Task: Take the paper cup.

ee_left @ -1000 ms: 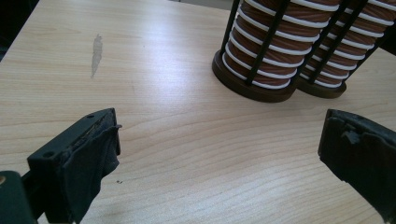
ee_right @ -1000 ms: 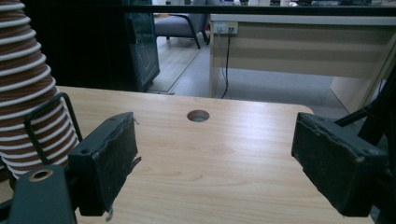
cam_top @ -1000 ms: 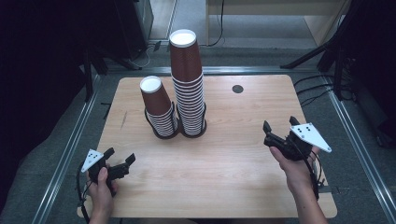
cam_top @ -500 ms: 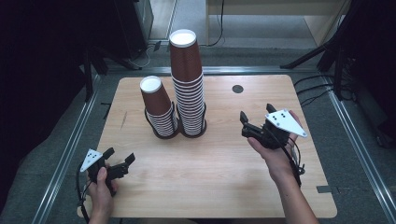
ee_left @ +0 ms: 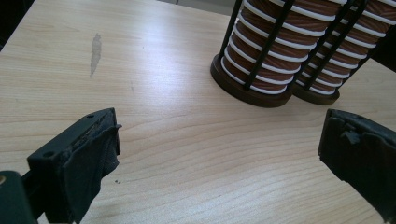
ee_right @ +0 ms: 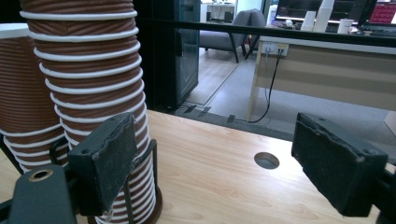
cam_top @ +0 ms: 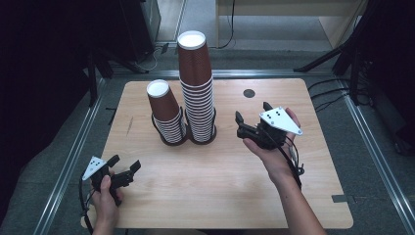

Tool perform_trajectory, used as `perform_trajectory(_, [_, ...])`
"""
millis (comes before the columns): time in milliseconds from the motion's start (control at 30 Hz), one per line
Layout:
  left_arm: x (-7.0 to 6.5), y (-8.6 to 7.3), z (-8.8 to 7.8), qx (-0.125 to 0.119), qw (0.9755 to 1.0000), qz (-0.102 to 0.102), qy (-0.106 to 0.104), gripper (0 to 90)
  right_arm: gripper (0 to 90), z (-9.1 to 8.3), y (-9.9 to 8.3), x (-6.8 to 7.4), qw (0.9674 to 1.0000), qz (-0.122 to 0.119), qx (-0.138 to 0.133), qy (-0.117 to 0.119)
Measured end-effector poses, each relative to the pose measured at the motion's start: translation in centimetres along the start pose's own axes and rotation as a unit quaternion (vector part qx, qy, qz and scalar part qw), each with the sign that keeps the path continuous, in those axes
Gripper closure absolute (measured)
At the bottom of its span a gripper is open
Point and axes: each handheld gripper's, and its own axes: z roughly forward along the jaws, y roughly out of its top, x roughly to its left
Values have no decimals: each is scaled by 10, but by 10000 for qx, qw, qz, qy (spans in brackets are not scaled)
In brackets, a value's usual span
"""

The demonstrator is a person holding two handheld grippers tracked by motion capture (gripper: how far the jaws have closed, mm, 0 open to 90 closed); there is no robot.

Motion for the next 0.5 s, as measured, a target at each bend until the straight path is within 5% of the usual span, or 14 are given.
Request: perform_trajectory(500, [-1, 0, 1, -6, 10000, 13, 3, 0, 141, 18, 9, 27, 9997, -7, -65, 232])
